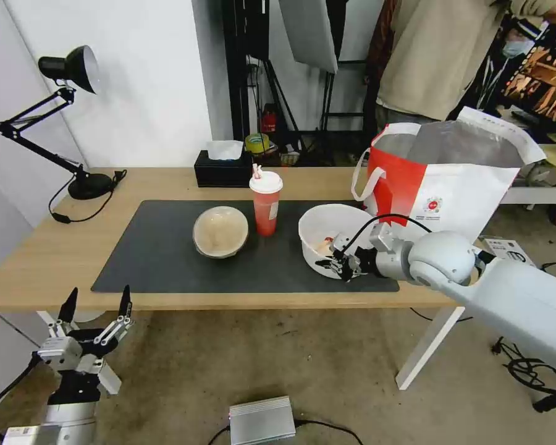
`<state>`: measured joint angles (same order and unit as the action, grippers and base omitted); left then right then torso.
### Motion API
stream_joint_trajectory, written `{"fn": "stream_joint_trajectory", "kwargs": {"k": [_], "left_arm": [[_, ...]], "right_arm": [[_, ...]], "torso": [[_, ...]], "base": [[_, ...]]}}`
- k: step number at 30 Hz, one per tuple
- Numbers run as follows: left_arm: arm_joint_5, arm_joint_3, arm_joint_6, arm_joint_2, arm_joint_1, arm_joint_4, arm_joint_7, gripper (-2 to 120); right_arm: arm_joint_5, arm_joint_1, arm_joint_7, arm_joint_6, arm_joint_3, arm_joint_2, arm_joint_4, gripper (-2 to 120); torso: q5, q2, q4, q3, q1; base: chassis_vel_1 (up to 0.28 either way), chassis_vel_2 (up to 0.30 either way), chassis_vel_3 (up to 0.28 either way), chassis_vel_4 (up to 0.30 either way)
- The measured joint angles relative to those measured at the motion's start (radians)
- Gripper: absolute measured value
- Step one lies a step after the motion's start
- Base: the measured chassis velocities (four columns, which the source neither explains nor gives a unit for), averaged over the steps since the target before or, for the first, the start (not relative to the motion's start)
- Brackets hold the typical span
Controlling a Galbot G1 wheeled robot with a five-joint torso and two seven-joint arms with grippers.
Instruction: Pick up the trash from the table and place it into the takeout bag.
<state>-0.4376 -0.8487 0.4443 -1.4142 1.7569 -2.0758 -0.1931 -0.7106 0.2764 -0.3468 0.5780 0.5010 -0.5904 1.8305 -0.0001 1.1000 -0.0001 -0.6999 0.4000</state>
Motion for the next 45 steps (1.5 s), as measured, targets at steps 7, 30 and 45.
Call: {"fn": "stream_joint_trajectory", "kwargs": {"k": [7, 30, 45], "left_arm": [[0.000, 0.000, 0.000, -0.002, -0.002, 0.004, -0.001, 100], [0.006, 0.010, 0.000, 0.002, -0.001, 0.011, -0.001, 100], [0.018, 0.005, 0.001, -0.007, 0.012, -0.003, -0.001, 100]], "right_arm": [[0.002, 0.003, 0.003, 0.000, 0.002, -0.006, 0.000, 0], [-0.009, -0.028, 0.018, 0.004, -0.030, 0.054, 0.114, 0], [-0.006, -0.015, 0.016, -0.019, -0.095, 0.088, 0.217, 0]], "torso": [[0.0000, 0.000, -0.0001, 0.000, 0.000], [0.0001, 0.000, 0.0001, 0.000, 0.000], [0.0001, 0.000, 0.0001, 0.000, 0.000]], "base": [[0.000, 0.000, 0.000, 0.000], [0.000, 0.000, 0.000, 0.000], [0.000, 0.000, 0.000, 0.000]]}}
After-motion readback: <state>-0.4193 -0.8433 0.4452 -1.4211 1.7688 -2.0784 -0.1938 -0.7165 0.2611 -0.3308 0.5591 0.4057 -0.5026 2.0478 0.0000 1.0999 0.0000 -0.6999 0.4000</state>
